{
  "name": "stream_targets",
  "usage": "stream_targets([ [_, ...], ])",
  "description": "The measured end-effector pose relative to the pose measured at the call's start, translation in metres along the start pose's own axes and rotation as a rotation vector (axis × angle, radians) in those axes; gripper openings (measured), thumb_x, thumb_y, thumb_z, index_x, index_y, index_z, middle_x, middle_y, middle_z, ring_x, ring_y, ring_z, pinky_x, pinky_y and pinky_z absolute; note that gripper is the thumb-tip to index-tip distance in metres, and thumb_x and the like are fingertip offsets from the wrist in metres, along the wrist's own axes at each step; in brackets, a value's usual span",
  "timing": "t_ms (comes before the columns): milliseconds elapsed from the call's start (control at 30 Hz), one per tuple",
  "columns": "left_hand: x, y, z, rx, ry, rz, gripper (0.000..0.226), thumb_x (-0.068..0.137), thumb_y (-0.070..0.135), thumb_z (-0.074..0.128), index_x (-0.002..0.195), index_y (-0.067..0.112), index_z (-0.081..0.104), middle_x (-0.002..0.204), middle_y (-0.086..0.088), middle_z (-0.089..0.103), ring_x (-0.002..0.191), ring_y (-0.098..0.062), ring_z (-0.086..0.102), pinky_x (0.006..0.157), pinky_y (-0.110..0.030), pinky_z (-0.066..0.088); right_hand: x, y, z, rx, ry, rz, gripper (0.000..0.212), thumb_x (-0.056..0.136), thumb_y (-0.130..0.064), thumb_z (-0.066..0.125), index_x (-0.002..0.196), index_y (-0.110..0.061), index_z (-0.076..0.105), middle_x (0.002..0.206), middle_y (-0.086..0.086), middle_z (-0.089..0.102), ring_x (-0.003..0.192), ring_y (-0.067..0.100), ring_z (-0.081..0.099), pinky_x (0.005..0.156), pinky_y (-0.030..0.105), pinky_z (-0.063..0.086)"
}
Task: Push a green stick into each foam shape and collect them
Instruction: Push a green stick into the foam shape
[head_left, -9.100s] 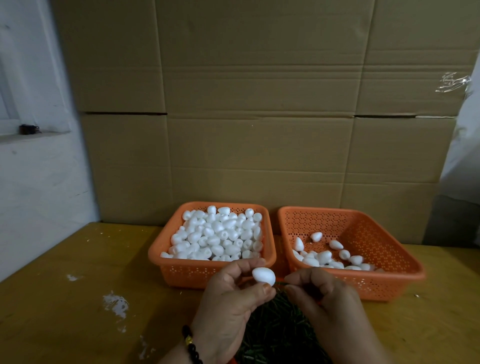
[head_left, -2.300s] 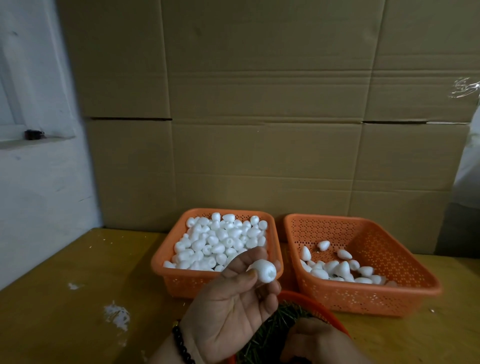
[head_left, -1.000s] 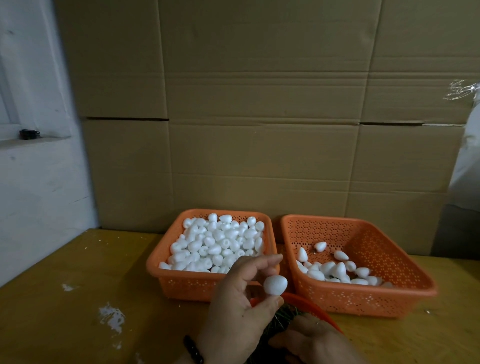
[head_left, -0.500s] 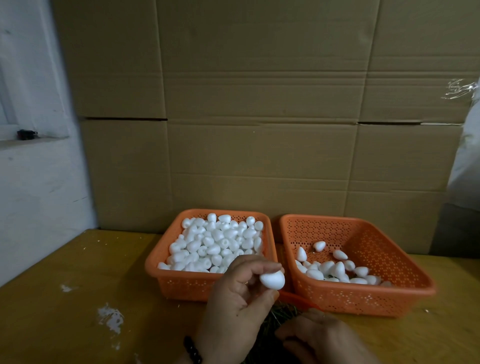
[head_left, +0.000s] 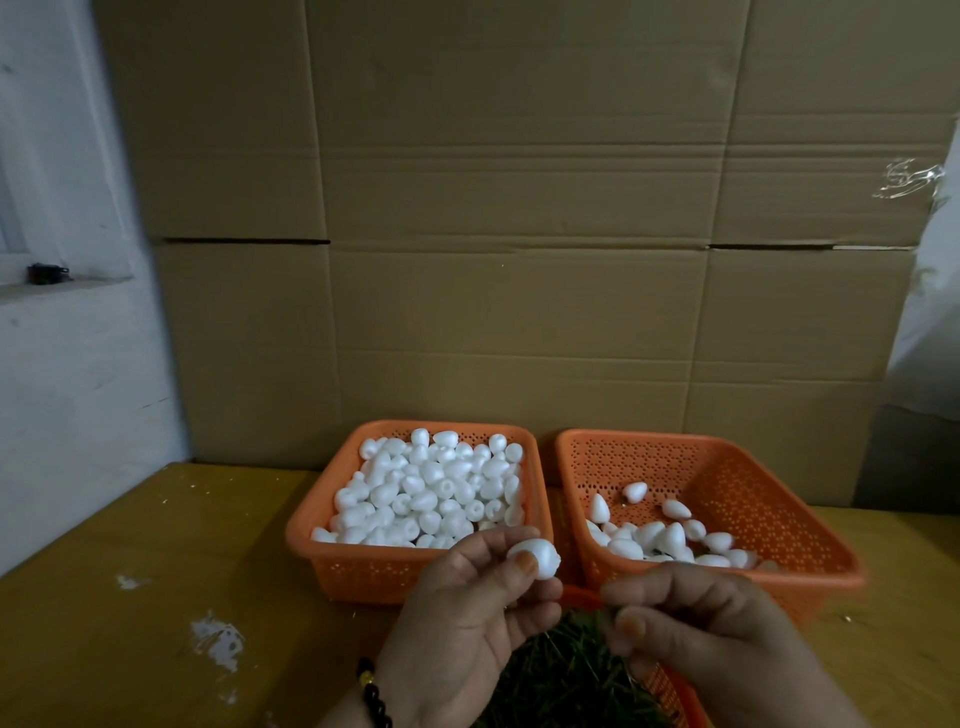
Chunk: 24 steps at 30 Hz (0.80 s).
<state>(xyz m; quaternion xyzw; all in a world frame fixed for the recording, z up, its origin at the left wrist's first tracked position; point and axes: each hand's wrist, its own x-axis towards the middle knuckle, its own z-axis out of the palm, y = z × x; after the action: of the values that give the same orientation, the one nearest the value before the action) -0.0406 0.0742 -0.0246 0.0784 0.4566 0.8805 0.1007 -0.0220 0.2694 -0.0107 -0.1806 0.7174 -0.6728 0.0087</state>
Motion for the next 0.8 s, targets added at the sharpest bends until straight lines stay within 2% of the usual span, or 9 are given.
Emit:
stream_targets([
  [33, -0.001, 0.001, 0.001, -0.029, -0.015, -0.029, 0.038, 0.072, 0.003, 0.066, 0.109, -0.005, 0.061, 0.085, -0.018, 0.068, 0.067, -0.022, 0.067, 0.054, -0.029, 0.055, 0.001, 0.003, 0.001, 0.096, 0.088, 0.004, 0.054, 0.042, -0.040, 0.094, 0.082, -0.007, 0.077, 0.073, 0.022, 0.069, 0.063, 0.025, 0.067, 0.055, 0.028, 0.053],
  [67, -0.001, 0.001, 0.001, -0.057, -0.026, -0.052, 0.038, 0.073, 0.002, 0.065, 0.109, -0.005, 0.060, 0.085, -0.019, 0.068, 0.066, -0.022, 0.067, 0.054, -0.029, 0.055, 0.002, 0.005, 0.003, 0.183, 0.163, 0.018, 0.048, 0.043, -0.031, 0.094, 0.079, -0.005, 0.076, 0.073, 0.024, 0.069, 0.061, 0.027, 0.067, 0.052, 0.030, 0.054],
  [133, -0.003, 0.002, 0.003, -0.102, -0.052, -0.084, 0.035, 0.074, 0.000, 0.064, 0.108, -0.004, 0.059, 0.087, -0.021, 0.068, 0.066, -0.023, 0.066, 0.053, -0.030, 0.056, 0.004, 0.005, 0.006, 0.283, 0.251, 0.035, 0.019, 0.057, -0.010, 0.077, 0.076, -0.004, 0.076, 0.075, 0.025, 0.069, 0.063, 0.028, 0.069, 0.051, 0.032, 0.055],
  [167, -0.003, 0.002, 0.004, -0.112, -0.066, -0.093, 0.033, 0.075, -0.001, 0.063, 0.107, -0.004, 0.059, 0.089, -0.023, 0.067, 0.066, -0.024, 0.066, 0.053, -0.030, 0.056, 0.005, 0.006, 0.006, 0.290, 0.281, 0.037, 0.014, 0.061, -0.005, 0.069, 0.074, -0.004, 0.075, 0.076, 0.024, 0.070, 0.065, 0.029, 0.070, 0.051, 0.034, 0.056],
  [267, -0.004, 0.000, 0.006, -0.107, -0.085, -0.102, 0.028, 0.077, -0.003, 0.060, 0.105, -0.004, 0.059, 0.090, -0.024, 0.067, 0.065, -0.024, 0.066, 0.053, -0.030, 0.056, 0.005, 0.009, 0.008, 0.289, 0.330, 0.046, 0.012, 0.065, -0.005, 0.064, 0.073, 0.000, 0.071, 0.078, 0.025, 0.070, 0.070, 0.033, 0.071, 0.052, 0.036, 0.057],
  [567, -0.004, -0.004, 0.011, -0.115, -0.069, -0.102, 0.016, 0.071, -0.007, 0.066, 0.087, -0.003, 0.069, 0.082, -0.025, 0.066, 0.062, -0.027, 0.066, 0.050, -0.032, 0.057, 0.003, 0.010, 0.015, 0.264, 0.285, 0.029, 0.022, 0.065, -0.005, 0.065, 0.082, 0.009, 0.064, 0.079, 0.029, 0.069, 0.074, 0.038, 0.071, 0.057, 0.035, 0.059],
  [700, -0.005, -0.005, 0.012, -0.121, -0.061, -0.098, 0.025, 0.058, -0.005, 0.077, 0.082, -0.003, 0.072, 0.084, -0.027, 0.066, 0.061, -0.028, 0.066, 0.051, -0.033, 0.057, 0.002, 0.011, 0.016, 0.219, 0.285, -0.003, 0.023, 0.068, -0.004, 0.064, 0.085, 0.010, 0.063, 0.079, 0.029, 0.070, 0.078, 0.038, 0.071, 0.060, 0.035, 0.059],
  [800, -0.004, -0.005, 0.012, -0.120, -0.070, -0.092, 0.016, 0.070, -0.009, 0.067, 0.084, -0.003, 0.070, 0.087, -0.029, 0.066, 0.061, -0.029, 0.066, 0.050, -0.033, 0.056, 0.000, 0.012, 0.015, 0.136, 0.293, -0.038, 0.020, 0.068, -0.007, 0.066, 0.083, 0.006, 0.066, 0.078, 0.025, 0.071, 0.078, 0.036, 0.071, 0.063, 0.037, 0.060],
])
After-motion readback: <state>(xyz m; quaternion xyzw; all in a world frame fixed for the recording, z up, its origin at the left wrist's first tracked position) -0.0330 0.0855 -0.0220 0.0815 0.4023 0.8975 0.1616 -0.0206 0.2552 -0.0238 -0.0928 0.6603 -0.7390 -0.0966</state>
